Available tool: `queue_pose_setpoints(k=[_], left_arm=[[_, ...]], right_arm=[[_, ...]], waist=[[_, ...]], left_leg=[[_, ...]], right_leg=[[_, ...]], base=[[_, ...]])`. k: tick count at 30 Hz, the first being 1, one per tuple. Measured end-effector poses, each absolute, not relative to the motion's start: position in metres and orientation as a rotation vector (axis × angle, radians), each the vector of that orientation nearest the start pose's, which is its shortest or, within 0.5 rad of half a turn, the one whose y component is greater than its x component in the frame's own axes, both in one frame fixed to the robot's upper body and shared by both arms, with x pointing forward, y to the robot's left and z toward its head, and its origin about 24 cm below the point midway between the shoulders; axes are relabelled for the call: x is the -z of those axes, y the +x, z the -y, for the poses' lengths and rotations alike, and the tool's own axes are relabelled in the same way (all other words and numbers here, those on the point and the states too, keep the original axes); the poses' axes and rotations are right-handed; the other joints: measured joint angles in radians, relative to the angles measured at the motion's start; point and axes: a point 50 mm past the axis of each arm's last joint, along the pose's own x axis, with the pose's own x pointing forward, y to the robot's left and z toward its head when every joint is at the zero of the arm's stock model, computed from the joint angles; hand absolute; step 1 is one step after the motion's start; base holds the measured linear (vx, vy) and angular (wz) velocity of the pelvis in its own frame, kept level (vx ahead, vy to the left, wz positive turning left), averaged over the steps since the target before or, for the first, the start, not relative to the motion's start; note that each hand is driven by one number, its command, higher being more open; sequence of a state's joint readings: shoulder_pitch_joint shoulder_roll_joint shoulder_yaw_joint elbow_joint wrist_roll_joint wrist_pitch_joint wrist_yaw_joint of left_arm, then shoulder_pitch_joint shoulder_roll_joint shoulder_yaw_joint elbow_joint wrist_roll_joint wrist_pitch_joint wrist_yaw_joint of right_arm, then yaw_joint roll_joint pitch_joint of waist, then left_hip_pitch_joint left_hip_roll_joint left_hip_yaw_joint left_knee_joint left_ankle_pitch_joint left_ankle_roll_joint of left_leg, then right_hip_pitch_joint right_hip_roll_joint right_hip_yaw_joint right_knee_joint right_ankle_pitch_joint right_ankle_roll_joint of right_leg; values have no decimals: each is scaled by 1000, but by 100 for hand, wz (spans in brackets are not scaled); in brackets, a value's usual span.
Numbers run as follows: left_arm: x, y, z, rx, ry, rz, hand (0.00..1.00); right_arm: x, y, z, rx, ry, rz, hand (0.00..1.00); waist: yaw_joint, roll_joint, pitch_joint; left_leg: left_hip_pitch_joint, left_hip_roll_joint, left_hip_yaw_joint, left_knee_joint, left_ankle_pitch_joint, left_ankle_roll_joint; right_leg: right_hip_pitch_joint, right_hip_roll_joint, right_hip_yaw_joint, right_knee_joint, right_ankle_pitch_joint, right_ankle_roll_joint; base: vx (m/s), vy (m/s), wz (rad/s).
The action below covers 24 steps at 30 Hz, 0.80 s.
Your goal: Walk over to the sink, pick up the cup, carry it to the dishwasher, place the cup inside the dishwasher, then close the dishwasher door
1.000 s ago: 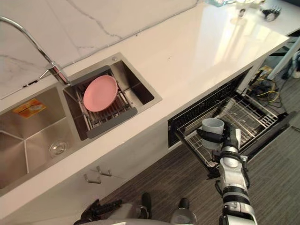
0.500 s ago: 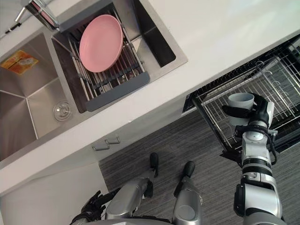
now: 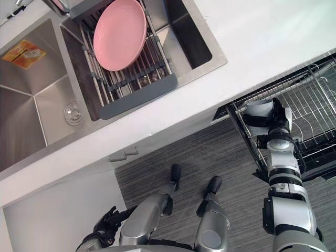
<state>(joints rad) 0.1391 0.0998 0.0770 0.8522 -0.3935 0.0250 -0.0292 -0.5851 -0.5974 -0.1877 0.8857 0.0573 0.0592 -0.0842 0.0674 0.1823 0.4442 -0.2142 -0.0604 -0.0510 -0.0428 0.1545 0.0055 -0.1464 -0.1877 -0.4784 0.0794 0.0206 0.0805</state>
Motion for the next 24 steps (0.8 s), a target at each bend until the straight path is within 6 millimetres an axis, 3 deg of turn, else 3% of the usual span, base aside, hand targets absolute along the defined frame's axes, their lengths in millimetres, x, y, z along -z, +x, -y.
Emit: queue_pose_setpoints(k=[4,6,10,12,16,18,21,24], left_arm=[[147,110,-201,-312,-328,-959,100],[148,107,-203,-330,-331,-970,100],[152,90,-213,-421,-348,-1022,100],[153,83,-216,-449,-356,-1033,100],[155,77,-220,-494,-374,-1047,100],[157,73,-219,-503,-364,-1068,100],[160,63,-220,-529,-355,-1107,100],[162,51,-220,-535,-334,-1148,100]], right_arm=[[-67,319,338,511,-274,-251,100],[-55,312,330,528,-223,-240,100],[-19,280,300,569,-103,-219,100],[-16,266,296,590,-70,-178,100],[-25,228,304,700,97,-12,100],[-34,197,310,765,192,119,100],[-50,173,312,766,308,284,100],[-72,170,305,642,393,439,100]], waist=[[-2,-5,-3],[-5,-23,-14],[-15,-100,-109],[-31,-122,-152],[-74,-144,-218],[-109,-158,-237],[-122,-176,-266],[-139,-181,-292]], left_leg=[[42,5,-6,-40,7,-13],[56,8,1,-43,7,-14],[113,19,44,-43,-7,-26],[141,24,74,-43,-21,-27],[173,45,138,-49,-53,-4],[195,60,203,-49,-53,-5],[213,66,256,-50,-71,6],[233,68,300,-50,-84,6]], right_leg=[[27,2,-9,3,-5,0],[44,7,-9,-6,-3,0],[107,24,16,-53,5,2],[134,31,31,-68,5,2],[171,44,36,-82,2,0],[198,43,26,-84,-3,3],[200,44,58,-86,-4,1],[203,44,94,-94,-2,2]], base=[[-66,-12,5],[-19,-23,-2],[65,-48,-20],[59,-32,-29],[16,-22,-13],[0,-5,5],[15,29,-26],[39,25,-41]])
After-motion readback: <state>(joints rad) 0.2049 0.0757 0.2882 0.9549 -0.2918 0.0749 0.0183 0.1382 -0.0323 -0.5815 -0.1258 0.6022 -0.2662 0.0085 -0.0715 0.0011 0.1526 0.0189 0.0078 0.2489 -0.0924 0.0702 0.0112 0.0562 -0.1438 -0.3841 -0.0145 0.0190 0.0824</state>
